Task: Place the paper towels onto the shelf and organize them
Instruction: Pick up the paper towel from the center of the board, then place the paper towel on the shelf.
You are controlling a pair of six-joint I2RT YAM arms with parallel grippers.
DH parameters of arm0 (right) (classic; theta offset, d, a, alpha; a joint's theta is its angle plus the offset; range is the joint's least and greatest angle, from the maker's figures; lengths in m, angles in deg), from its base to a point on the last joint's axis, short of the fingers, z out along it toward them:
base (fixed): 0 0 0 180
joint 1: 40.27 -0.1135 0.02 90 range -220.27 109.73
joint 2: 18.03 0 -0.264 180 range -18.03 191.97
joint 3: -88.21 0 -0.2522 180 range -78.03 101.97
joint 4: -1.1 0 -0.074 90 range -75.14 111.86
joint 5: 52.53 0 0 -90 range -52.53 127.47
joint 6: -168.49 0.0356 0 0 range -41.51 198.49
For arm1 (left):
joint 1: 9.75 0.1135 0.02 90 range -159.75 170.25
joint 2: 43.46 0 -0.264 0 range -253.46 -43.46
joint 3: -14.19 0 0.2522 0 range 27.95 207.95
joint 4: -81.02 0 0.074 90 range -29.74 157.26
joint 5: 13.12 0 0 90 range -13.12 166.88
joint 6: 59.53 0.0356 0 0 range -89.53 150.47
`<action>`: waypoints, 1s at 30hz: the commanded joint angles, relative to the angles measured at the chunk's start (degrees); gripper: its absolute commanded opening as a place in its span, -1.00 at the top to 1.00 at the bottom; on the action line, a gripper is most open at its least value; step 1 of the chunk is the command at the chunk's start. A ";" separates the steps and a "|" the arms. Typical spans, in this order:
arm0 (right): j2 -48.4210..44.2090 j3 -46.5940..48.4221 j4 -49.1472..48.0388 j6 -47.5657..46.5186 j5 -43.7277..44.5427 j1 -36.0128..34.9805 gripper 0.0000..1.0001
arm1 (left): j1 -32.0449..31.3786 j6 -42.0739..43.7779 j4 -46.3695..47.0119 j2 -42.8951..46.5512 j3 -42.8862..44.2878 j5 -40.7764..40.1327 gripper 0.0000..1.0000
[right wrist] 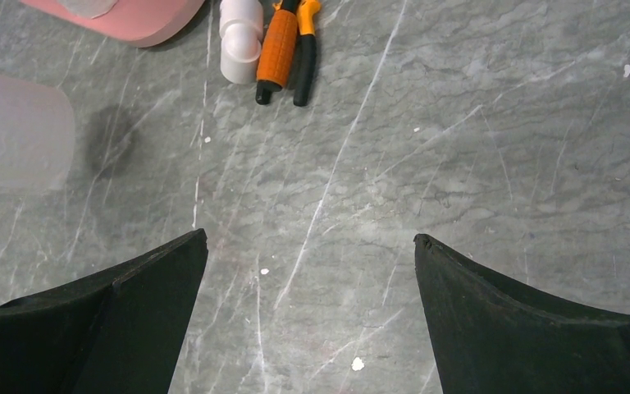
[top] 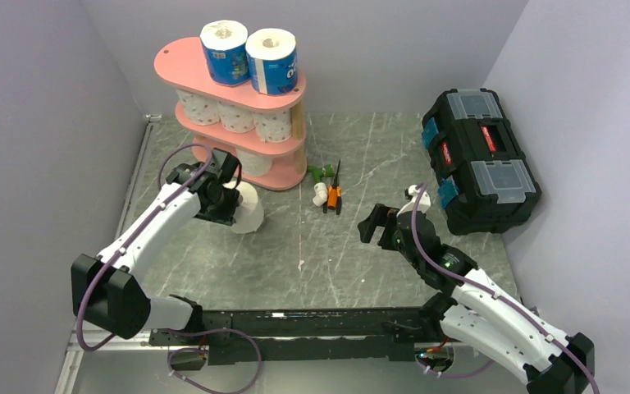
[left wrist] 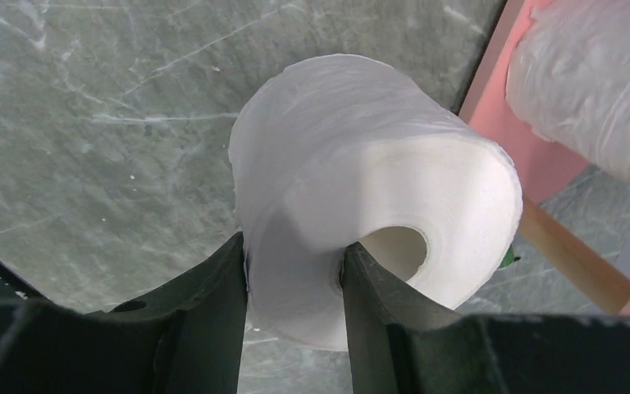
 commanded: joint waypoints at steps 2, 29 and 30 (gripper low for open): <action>0.37 1.48 -2.85 0.09 -0.15 -0.08 -1.00 | -2.01 -7.32 6.05 0.99 -0.27 -3.87 1.00; 1.77 1.94 -2.93 -3.34 2.19 0.11 -1.00 | -2.65 2.33 29.64 -13.35 5.44 -0.19 1.00; 1.87 1.88 -2.91 -3.36 2.14 0.21 -1.00 | -2.71 2.41 29.75 -13.66 5.81 -0.22 1.00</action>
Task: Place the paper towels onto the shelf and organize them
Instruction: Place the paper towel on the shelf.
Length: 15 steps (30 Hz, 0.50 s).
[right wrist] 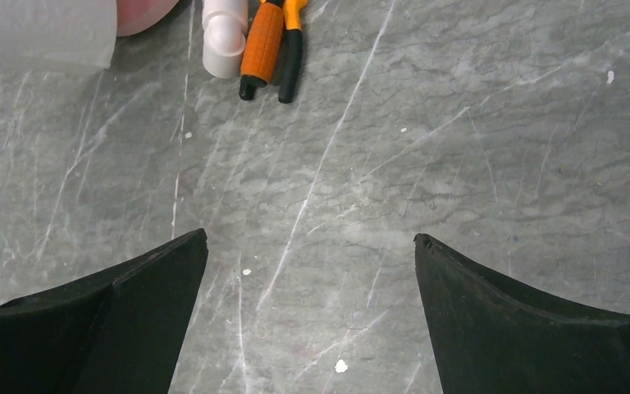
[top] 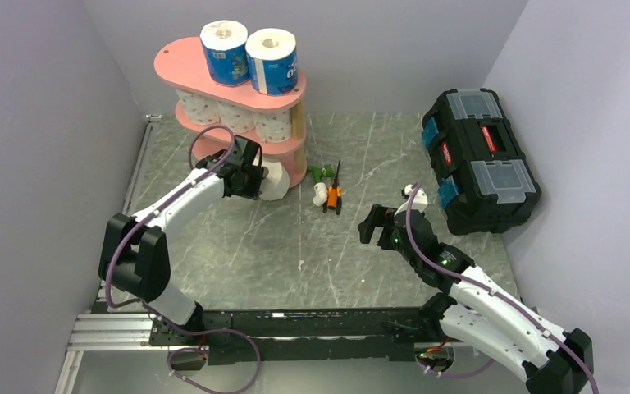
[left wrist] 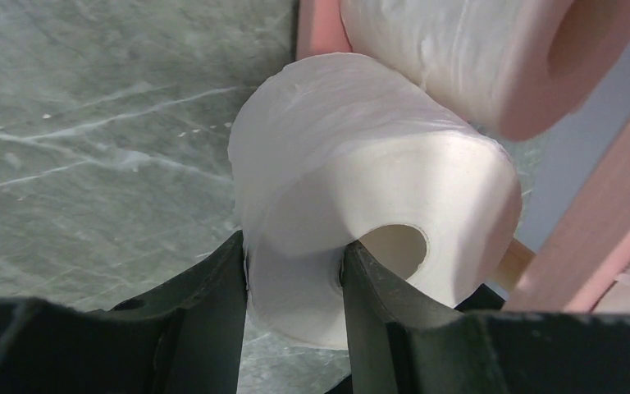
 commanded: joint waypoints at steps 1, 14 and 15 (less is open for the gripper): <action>0.20 1.91 -2.49 -1.19 1.51 0.19 -1.00 | -0.40 0.55 4.49 -0.72 4.59 -0.31 1.00; 0.19 1.69 -2.10 -1.20 1.29 0.39 -0.99 | -0.59 0.58 9.14 -3.68 4.70 0.27 1.00; 0.20 1.73 -2.04 -1.22 1.25 0.39 -1.00 | -0.58 0.65 9.27 -3.96 4.89 0.29 1.00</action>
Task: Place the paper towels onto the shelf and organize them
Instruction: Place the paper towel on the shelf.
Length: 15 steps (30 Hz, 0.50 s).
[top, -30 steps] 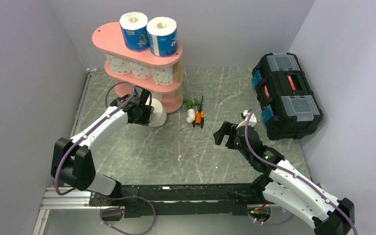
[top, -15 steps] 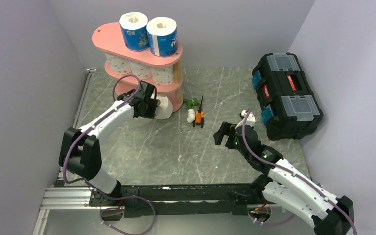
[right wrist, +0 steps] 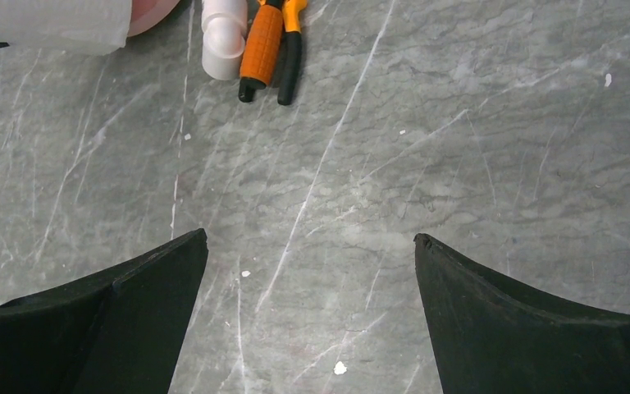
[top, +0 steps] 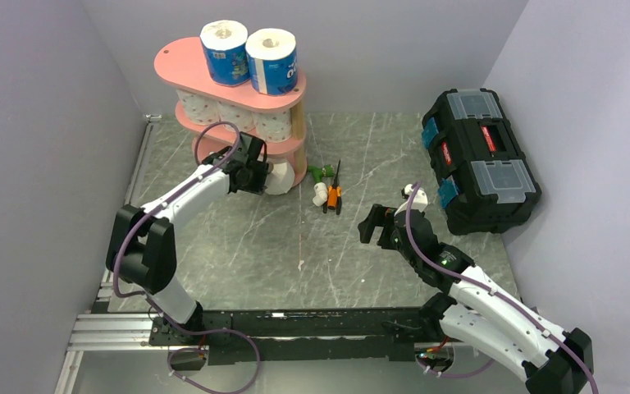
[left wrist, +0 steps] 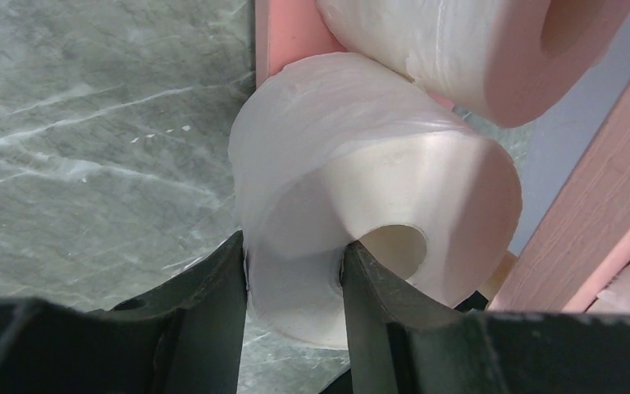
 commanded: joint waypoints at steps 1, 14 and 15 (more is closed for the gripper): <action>-0.14 1.74 -1.75 -0.74 1.21 0.06 -1.00 | -0.27 0.29 5.78 -0.27 2.52 0.00 1.00; -0.35 1.68 -1.40 -0.70 1.38 0.11 -1.00 | -0.27 0.92 7.30 -1.88 2.62 1.00 0.61; -0.44 1.55 -1.42 -0.69 1.40 0.10 -1.00 | -0.27 1.01 7.57 -1.76 2.41 1.14 0.54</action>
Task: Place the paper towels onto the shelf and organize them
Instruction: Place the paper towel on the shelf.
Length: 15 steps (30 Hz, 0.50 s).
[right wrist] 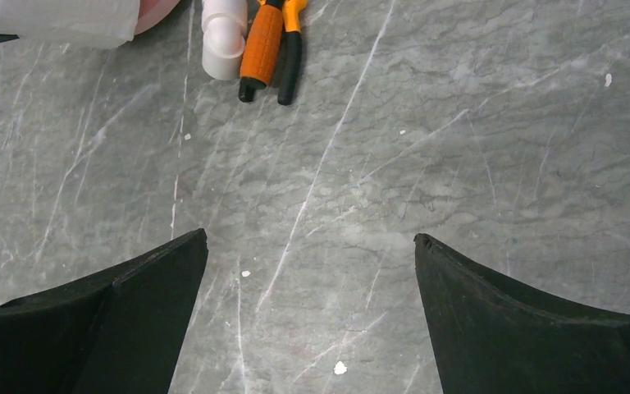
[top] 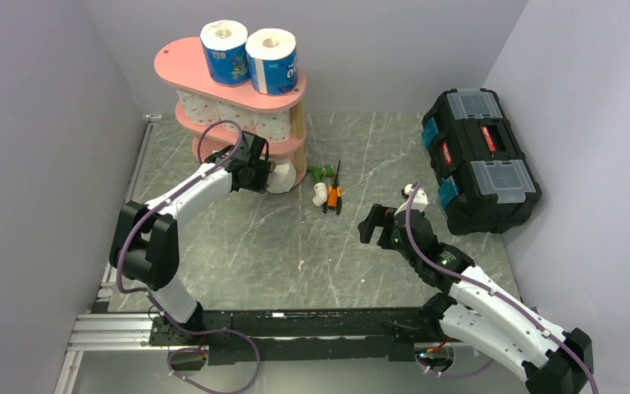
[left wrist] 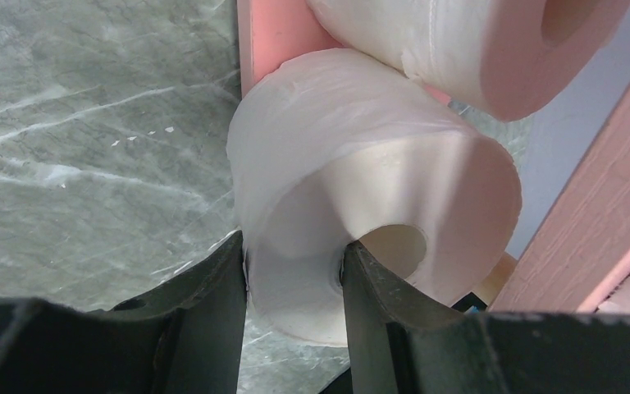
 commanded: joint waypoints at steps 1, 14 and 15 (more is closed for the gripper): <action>-0.45 1.50 -1.54 -0.69 1.43 0.05 -1.00 | -0.23 0.68 5.96 0.28 1.35 0.85 0.48; 0.01 1.67 -1.60 -0.44 0.43 0.04 -1.00 | -0.21 1.59 9.39 3.51 -3.87 2.22 -0.08; -0.09 1.55 -1.67 -0.37 0.27 0.07 -1.00 | -0.23 1.67 9.41 3.65 -3.93 2.23 -0.12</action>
